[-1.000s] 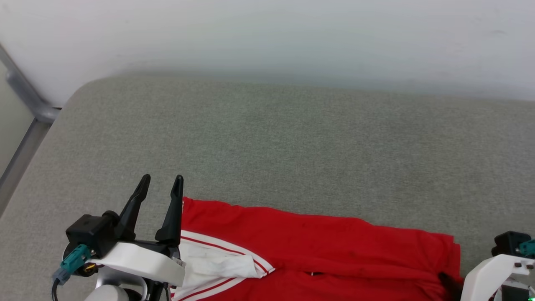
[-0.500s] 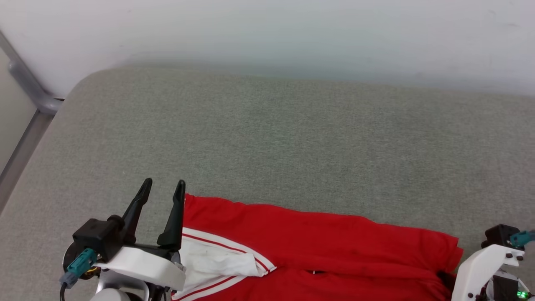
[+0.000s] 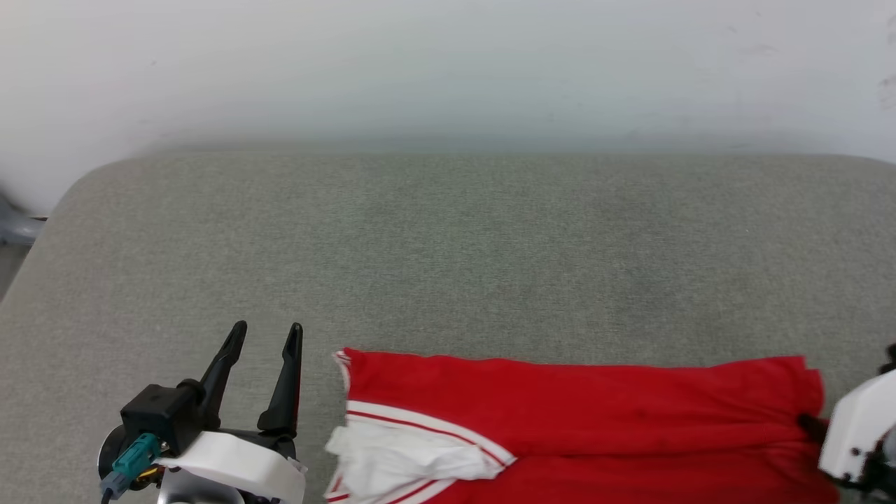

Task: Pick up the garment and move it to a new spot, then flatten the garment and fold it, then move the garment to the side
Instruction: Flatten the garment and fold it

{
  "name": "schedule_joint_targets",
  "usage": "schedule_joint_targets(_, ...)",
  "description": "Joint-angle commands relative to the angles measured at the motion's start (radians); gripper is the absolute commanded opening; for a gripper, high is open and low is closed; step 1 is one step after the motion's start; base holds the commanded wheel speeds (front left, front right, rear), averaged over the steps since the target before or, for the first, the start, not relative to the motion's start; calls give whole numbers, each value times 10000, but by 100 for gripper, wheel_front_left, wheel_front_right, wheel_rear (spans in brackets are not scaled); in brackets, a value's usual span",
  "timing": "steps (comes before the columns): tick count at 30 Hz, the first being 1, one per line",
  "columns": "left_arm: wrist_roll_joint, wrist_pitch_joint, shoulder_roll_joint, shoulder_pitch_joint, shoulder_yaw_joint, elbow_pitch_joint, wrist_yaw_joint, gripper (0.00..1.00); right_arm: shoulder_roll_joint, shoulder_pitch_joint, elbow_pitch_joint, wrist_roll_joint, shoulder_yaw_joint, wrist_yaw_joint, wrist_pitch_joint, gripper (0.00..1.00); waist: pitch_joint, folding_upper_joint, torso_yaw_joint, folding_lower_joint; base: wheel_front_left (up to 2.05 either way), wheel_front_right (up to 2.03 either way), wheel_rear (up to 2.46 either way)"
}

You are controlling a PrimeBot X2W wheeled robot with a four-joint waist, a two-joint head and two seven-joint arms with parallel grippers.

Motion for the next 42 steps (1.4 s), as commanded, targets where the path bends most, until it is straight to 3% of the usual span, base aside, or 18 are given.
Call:
schedule_joint_targets(1,74,21,20,44,-24,-17,-32,100,-138,-205,-6,-156,-374,-11,47,0,18,-1,-131,0,0,0,0)
schedule_joint_targets(8,136,-4,-39,-126,-105,20,-39,100,363,-606,-464,-378,-2499,-10,910,0,94,-1,-354,0,0,0,0)
schedule_joint_targets(12,98,-21,-75,-153,-127,78,-63,100,1042,-938,-546,516,-3433,-8,2293,0,107,-1,-402,0,0,0,0)
schedule_joint_targets(16,52,-12,-137,-181,-159,144,-66,100,1345,-1090,-463,2220,-3888,-8,3634,0,93,-1,-368,0,0,0,0)
schedule_joint_targets(22,47,45,-192,-275,-248,205,-112,100,1348,-765,981,5512,-2546,-8,4306,0,17,-1,-163,0,0,0,0)
schedule_joint_targets(23,47,45,-192,-275,-248,205,-112,100,1348,-765,981,5512,-2546,-8,4306,0,17,-1,-163,0,0,0,0)
schedule_joint_targets(29,17,52,-245,-403,-338,262,-181,100,1354,-473,1472,8193,-315,-8,3630,0,-5,-1,171,0,0,0,0)
schedule_joint_targets(36,45,54,-361,-631,-479,322,-294,100,1352,-677,1415,10085,2077,-8,2466,0,190,-1,762,0,0,0,0)
schedule_joint_targets(42,91,-1,-514,-900,-568,427,-453,100,1353,-1165,1329,11036,3894,-8,1247,0,597,-1,1293,0,0,0,0)
